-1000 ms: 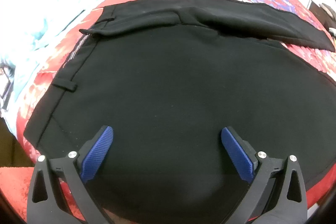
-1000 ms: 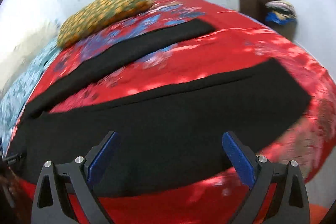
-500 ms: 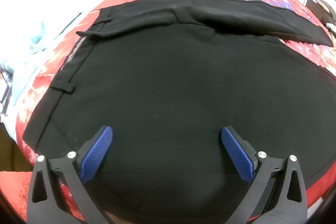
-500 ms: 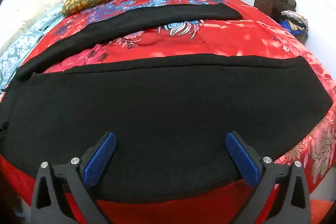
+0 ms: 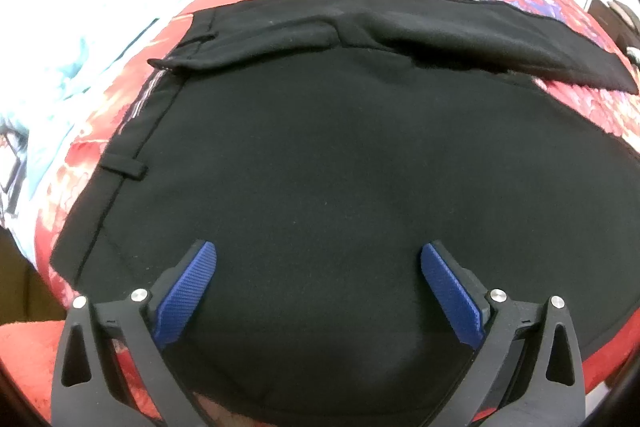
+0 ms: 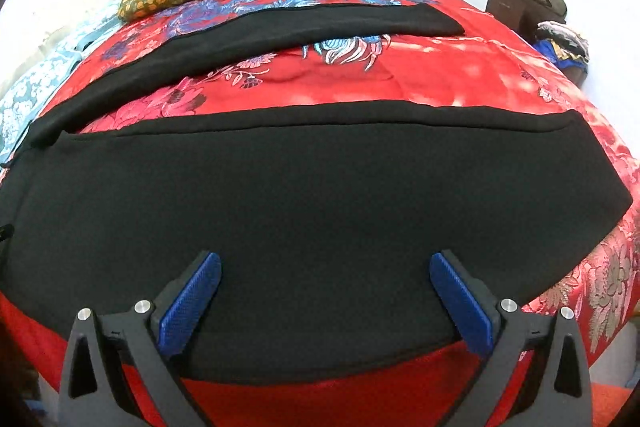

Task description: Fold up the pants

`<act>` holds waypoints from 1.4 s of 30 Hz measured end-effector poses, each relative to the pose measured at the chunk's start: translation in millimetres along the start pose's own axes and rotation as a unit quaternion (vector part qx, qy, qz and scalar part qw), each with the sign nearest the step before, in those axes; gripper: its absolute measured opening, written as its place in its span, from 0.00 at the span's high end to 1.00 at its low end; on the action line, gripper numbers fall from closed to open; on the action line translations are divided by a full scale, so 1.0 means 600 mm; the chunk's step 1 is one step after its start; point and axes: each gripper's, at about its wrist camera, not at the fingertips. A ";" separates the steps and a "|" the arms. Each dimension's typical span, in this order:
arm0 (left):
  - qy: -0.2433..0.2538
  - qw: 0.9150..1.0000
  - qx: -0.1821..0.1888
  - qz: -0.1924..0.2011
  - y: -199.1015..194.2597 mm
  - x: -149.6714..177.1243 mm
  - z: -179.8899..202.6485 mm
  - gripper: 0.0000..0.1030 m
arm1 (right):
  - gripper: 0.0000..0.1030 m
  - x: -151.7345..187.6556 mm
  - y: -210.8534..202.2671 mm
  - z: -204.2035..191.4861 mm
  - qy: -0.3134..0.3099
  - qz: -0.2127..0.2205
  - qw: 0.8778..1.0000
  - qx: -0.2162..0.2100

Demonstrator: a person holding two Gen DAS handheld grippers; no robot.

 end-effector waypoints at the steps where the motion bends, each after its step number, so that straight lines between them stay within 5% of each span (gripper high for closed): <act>1: -0.003 1.000 0.008 0.004 -0.011 -0.003 0.002 0.01 | 0.00 -0.005 -0.004 0.000 -0.006 -0.006 1.000 0.001; 5: 0.010 0.998 0.040 0.040 -0.058 -0.025 0.028 0.01 | 0.00 -0.016 -0.054 0.001 -0.011 0.059 0.998 0.018; 10: 0.043 0.994 0.084 0.055 -0.067 -0.112 0.091 0.01 | 0.00 -0.025 -0.063 0.001 -0.015 0.080 0.997 -0.004; 16: 0.026 0.997 0.042 0.064 0.024 -0.240 0.127 0.01 | 0.00 -0.068 -0.069 0.030 0.011 0.092 0.995 -0.038; 21: -0.038 0.999 -0.022 0.002 0.179 -0.263 0.090 0.00 | 0.00 -0.179 -0.041 0.117 0.013 0.082 0.995 -0.060; 23: -0.059 0.997 0.007 0.045 0.180 -0.245 0.073 0.00 | 0.00 -0.242 -0.013 0.173 0.018 0.076 0.995 -0.067; 33: -0.051 0.996 0.001 0.080 0.181 -0.224 0.071 0.00 | 0.01 -0.518 0.253 0.403 0.053 -0.035 0.997 -0.033; 35: -0.050 0.995 0.001 0.082 0.184 -0.235 0.077 0.00 | 0.10 -0.554 0.295 0.414 0.051 -0.046 0.997 -0.033; 37: -0.050 0.995 0.001 0.085 0.184 -0.235 0.077 0.00 | 0.30 -0.577 0.337 0.419 0.051 -0.059 0.996 -0.032; 41: -0.048 0.995 -0.002 0.088 0.185 -0.233 0.080 0.01 | 0.32 -0.581 0.384 0.416 0.052 -0.063 0.997 -0.011; 42: -0.048 0.995 -0.002 0.088 0.185 -0.233 0.080 0.01 | 0.46 -0.579 0.393 0.416 0.050 -0.064 0.997 -0.011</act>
Point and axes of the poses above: each gripper's, at about its wrist camera, not at the fingertips, and y roughly the way its jaws point, z to its right, x to its underside, and after that the axes turned 8 degrees about -y, right-handed
